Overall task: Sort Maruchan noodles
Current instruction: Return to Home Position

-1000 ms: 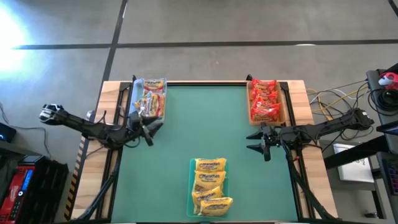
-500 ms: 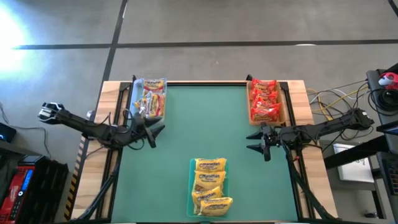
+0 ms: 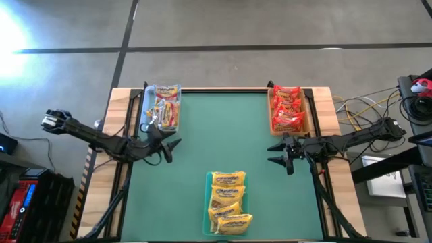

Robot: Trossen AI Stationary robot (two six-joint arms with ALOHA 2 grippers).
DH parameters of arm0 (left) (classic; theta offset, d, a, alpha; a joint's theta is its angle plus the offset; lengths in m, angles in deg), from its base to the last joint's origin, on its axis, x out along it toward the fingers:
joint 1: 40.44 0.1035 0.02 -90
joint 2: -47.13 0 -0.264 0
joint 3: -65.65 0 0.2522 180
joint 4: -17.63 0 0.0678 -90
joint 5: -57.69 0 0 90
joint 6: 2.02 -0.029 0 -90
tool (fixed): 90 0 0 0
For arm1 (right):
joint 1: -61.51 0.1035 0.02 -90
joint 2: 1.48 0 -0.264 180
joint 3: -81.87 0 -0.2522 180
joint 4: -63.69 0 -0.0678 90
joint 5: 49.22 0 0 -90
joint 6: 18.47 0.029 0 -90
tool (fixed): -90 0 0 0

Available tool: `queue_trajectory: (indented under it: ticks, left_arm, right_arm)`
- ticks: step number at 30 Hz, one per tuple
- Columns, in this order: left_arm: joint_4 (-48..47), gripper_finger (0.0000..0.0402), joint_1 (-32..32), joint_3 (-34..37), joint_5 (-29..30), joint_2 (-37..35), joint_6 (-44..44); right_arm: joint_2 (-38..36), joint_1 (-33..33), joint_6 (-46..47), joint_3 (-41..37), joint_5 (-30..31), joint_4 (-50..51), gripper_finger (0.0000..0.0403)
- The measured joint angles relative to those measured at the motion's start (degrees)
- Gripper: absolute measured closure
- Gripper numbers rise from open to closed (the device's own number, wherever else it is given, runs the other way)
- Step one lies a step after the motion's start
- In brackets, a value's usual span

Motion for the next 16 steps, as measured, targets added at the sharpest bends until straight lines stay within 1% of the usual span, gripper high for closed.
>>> queue_trajectory:
  ticks: [16]
  left_arm:
    - [0.0, 0.0203, 0.0, 0.0, 0.0, 8.7, 0.0]
  right_arm:
    - [0.0, 0.0, 0.0, 0.0, 0.0, 0.0, 0.0177]
